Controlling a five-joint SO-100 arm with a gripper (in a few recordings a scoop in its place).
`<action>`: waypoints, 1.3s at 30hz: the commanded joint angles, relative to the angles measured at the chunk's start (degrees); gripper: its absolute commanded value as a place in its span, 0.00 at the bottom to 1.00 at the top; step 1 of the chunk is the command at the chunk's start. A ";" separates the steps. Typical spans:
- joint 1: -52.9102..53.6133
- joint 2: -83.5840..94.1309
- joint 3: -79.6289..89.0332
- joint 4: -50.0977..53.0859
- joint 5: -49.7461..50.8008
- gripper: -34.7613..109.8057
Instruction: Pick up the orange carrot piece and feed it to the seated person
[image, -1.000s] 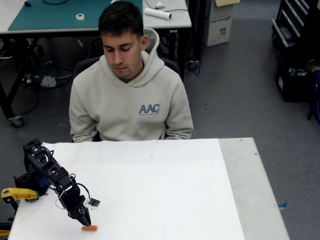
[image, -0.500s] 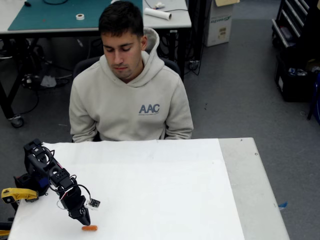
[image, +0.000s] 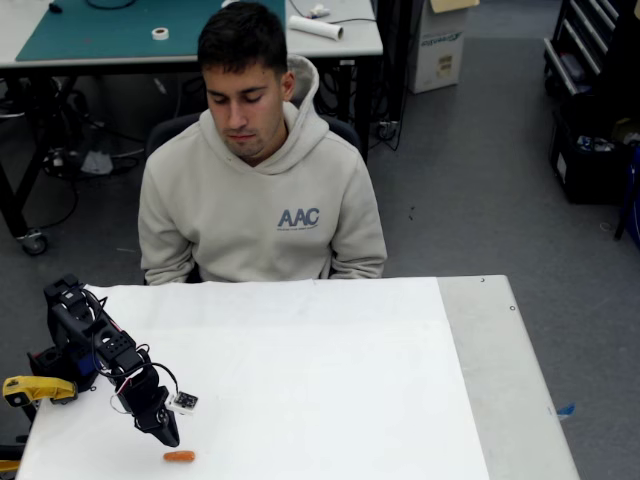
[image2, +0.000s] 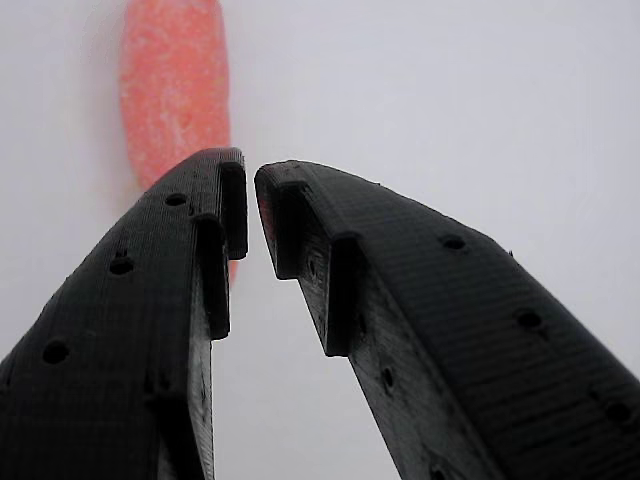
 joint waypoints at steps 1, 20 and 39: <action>0.62 5.71 -0.44 0.18 -0.79 0.22; -1.93 5.89 0.97 0.09 -0.79 0.22; -2.02 6.24 1.67 0.00 -6.86 0.22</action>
